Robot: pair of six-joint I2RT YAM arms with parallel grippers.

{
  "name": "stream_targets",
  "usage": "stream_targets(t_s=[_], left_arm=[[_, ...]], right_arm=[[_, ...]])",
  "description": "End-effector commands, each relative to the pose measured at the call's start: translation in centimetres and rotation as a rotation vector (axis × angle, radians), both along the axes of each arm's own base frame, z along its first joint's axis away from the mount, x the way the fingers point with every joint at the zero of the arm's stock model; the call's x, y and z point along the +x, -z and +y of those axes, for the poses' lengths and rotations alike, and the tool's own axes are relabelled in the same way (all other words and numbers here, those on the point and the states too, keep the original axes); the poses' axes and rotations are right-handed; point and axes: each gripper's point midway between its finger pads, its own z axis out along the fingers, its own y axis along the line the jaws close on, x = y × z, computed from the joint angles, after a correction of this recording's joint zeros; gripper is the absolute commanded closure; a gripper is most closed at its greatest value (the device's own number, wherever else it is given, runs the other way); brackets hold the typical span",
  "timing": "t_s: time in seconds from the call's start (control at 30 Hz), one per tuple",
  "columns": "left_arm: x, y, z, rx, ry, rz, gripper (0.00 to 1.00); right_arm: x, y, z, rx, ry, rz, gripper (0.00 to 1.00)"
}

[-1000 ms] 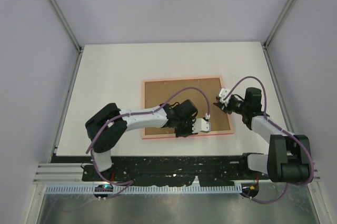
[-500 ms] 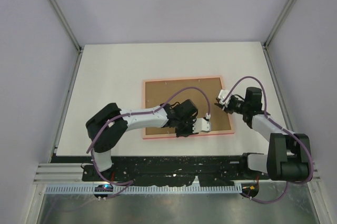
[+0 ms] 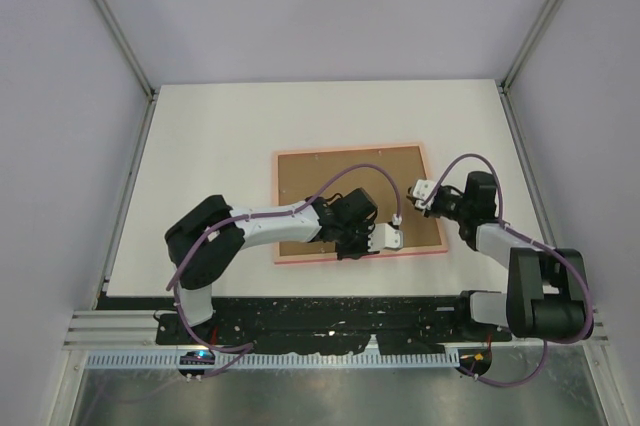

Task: Take the photo out of the frame
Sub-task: Release the photo frame item from the photo frame.

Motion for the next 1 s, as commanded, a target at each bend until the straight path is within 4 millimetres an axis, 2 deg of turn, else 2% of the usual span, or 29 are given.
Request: stream_targets(t_s=[0.0,0.43,0.97], left_arm=[[-4.0,7.1,6.8,0.288,0.033,0.166,1.0],[-4.6,6.8,6.8,0.268,0.062,0.181,1.0],[-5.2,6.8,7.0,0.27,0.088,0.204,1.0]], right_arm=[[0.7,-1.2,0.3,-0.041,-0.066,-0.149,0.92],[0.1,-1.3,0.8,-0.039,-0.222,-0.223,0.92],[0.0,-0.8,2.1,-0.013,-0.382,-0.223,0.92]])
